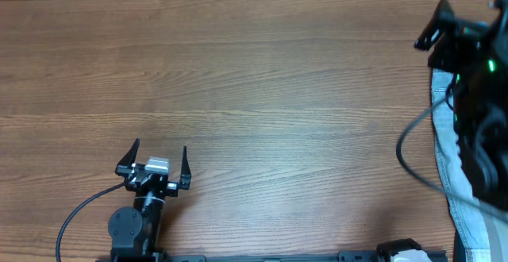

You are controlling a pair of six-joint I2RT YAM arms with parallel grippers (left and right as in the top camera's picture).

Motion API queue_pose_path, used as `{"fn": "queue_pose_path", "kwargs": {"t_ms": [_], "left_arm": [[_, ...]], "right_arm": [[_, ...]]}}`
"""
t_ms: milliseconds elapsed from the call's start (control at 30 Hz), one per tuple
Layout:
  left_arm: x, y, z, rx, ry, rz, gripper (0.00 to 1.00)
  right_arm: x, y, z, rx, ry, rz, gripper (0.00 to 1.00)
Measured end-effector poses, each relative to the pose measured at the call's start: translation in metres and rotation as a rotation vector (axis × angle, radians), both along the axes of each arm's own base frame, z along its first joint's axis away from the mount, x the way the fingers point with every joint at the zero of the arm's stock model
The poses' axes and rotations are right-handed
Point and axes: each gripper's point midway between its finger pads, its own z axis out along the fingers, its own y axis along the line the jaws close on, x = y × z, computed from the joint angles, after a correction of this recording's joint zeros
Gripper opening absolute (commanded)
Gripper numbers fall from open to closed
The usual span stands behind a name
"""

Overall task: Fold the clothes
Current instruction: 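Reach the right gripper to the denim pile and grasp the shorts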

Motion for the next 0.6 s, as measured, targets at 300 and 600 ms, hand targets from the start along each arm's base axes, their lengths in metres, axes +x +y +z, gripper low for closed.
{"fn": "queue_pose_path", "kwargs": {"t_ms": [300, 600], "left_arm": [[0.000, 0.000, 0.000, 0.002, -0.001, 0.001, 1.00], [0.000, 0.000, 0.000, 0.002, 0.000, 0.001, 1.00]], "right_arm": [[0.060, -0.159, -0.110, 0.069, 0.352, -0.316, 1.00], [0.100, -0.235, -0.220, 0.216, 0.483, -0.404, 0.94]]}}
